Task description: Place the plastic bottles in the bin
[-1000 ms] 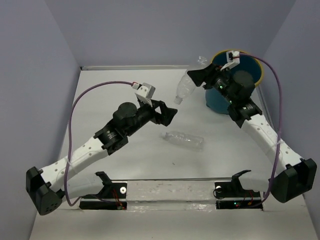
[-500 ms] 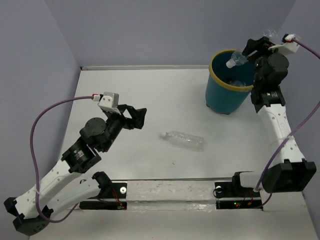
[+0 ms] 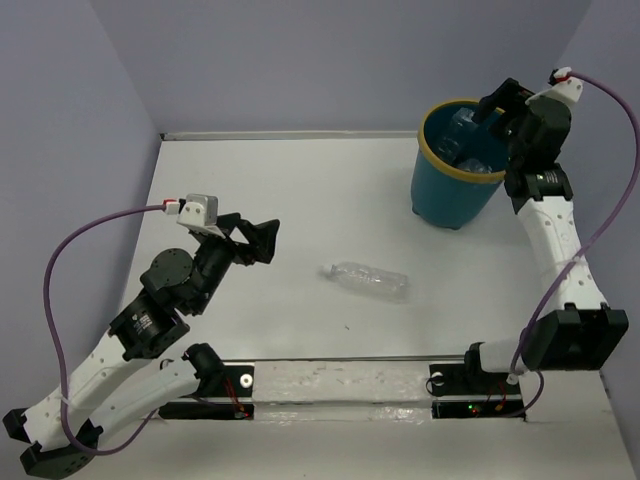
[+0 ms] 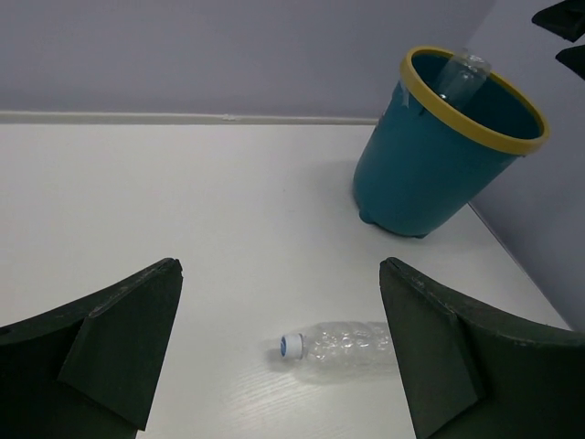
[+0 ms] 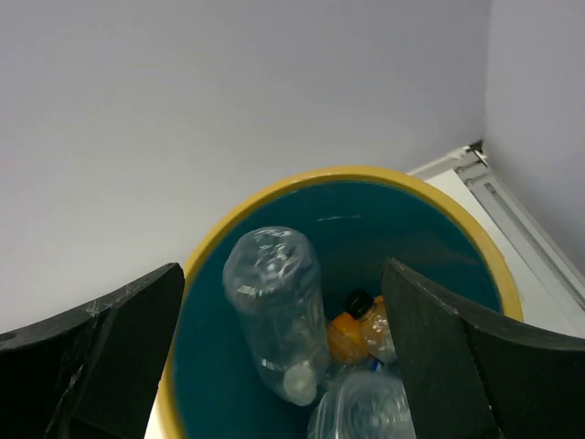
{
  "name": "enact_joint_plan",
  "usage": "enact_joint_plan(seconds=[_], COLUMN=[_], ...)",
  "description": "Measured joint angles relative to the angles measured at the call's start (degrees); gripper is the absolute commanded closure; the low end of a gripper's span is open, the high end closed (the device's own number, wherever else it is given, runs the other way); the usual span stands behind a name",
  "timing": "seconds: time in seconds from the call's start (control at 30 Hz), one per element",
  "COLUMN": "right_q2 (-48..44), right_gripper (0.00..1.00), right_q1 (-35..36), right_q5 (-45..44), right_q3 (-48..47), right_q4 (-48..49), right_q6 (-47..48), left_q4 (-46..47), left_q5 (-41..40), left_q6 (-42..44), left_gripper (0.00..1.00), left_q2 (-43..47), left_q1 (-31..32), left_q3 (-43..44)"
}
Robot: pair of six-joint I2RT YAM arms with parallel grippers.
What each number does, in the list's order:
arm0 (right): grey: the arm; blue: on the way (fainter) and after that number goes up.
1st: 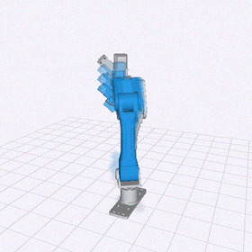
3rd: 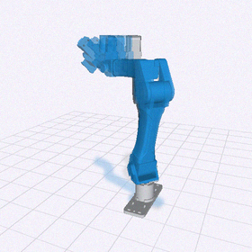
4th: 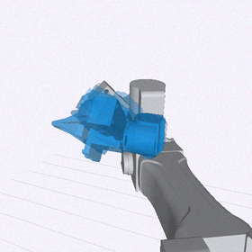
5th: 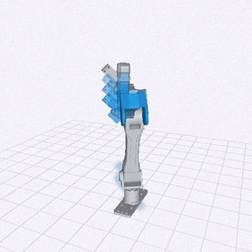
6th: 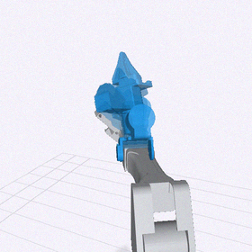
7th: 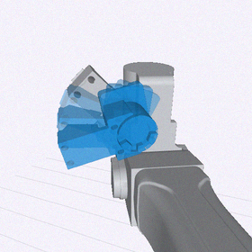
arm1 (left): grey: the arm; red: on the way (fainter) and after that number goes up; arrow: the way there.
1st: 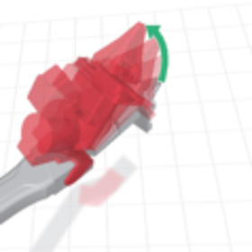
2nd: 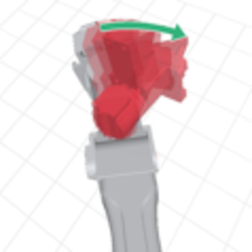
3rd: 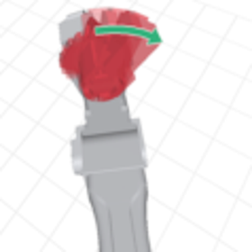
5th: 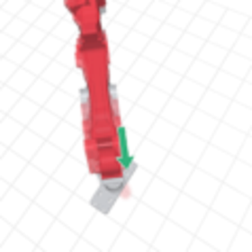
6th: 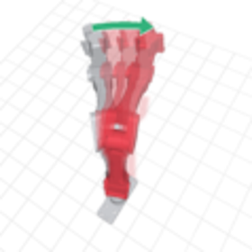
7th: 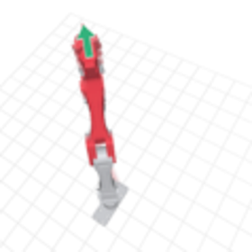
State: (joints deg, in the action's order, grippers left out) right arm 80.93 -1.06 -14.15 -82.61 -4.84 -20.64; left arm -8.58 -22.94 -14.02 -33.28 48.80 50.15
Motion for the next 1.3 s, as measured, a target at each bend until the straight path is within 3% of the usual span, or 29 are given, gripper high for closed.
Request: enact_joint_plan(seconds=[0.17, 0.27, 0.4, 0.53, 0.67, 1.0, 1.2, 1.27, 1.3], right_q2=[-7.9, -11.8, -13.6, -7.5, 0.3, 17.1, 25.6, 26.4, 26.4], right_gripper=[0.16, 0.17, 0.03, 0.00, 0.00, 0.00, 0.19, 0.28, 0.41], right_q1=[0.6, 3.3, 17.0, 30.1, 37.5, 44.0, 44.3, 44.5, 44.6], right_q5=[8.5, 14.5, 20.9, 23.2, 20.7, 19.5, 19.8, 18.8, 18.3], right_q3=[-0.7, -0.7, 2.8, 7.5, 12.9, 11.5, 9.5, 8.6, 8.0], right_q4=[-4.4, -7.4, -13.9, -21.2, -28.2, -34.9, -35.8, -35.1, -35.1], right_q6=[0.2, 1.1, 7.0, 12.8, 18.7, 28.6, 30.5, 29.9, 29.5], left_q4=[0.0, 0.0, 0.0, -0.2, -0.3, -0.4, -0.7, -0.7, -0.7], left_q5=[0.2, 0.1, -0.7, -2.5, -4.2, -6.0, -5.7, -5.5, -5.3], left_q6=[0.0, 0.0, 0.0, 0.0, 0.0, 0.2, 0.3, 0.2, 0.2], left_gripper=[0.01, 0.01, 0.01, 0.01, 0.01, 0.01, 0.01, 0.01, 0.01], left_q2=[-0.1, -0.1, -0.5, -0.9, -1.0, -2.7, -2.5, -2.1, -1.7], left_q1=[0.0, 0.0, 0.0, 0.0, 0.0, 0.0, 0.0, 0.0, 0.0], left_q3=[0.0, 0.0, 0.0, 0.0, 0.0, 0.0, -0.1, -0.4, -0.6])
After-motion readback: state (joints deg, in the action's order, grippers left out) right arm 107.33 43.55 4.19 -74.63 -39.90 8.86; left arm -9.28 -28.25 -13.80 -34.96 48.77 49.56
